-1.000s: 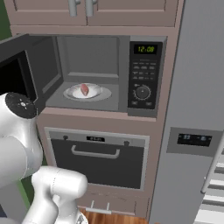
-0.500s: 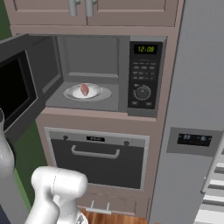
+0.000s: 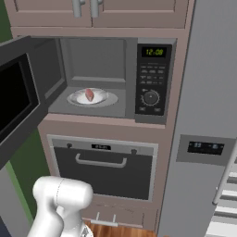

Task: Transport the steak from the fridge to the microwave and turn on the microwave.

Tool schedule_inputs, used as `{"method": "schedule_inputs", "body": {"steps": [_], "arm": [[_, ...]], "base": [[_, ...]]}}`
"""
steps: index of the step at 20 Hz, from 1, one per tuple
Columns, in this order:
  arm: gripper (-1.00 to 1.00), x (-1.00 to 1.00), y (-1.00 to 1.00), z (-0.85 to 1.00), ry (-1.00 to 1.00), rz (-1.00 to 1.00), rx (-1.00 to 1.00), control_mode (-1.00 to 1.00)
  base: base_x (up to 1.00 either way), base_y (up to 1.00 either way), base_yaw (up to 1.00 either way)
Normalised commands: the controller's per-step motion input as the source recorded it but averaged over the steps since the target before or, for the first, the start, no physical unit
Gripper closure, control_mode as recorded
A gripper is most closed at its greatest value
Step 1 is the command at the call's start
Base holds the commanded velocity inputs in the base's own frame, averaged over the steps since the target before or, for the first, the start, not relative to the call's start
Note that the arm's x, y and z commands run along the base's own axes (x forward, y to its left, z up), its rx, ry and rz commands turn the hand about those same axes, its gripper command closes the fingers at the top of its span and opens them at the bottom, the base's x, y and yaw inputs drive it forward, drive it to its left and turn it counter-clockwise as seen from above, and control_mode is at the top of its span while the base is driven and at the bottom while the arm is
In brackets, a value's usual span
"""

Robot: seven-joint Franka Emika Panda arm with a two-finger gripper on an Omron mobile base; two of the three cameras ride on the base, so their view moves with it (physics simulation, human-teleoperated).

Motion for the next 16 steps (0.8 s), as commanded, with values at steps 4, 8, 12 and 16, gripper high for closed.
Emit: {"method": "schedule_inputs", "body": {"steps": [4, 8, 12, 16], "arm": [[-1.00, 0.21, 0.54, -0.16, 0.02, -0.36, -0.02, -1.00], [-1.00, 0.27, 0.56, -0.12, 0.00, -0.38, -0.06, -1.00], [-1.00, 0.37, 0.47, -0.09, 0.00, -0.38, -0.16, -1.00], [-1.00, 0.40, 0.27, -0.12, 0.00, -0.44, -0.19, -1.00]], "base": [[0.00, 0.00, 0.00], [0.00, 0.00, 0.00], [0.00, 0.00, 0.00], [0.00, 0.00, 0.00]]}}
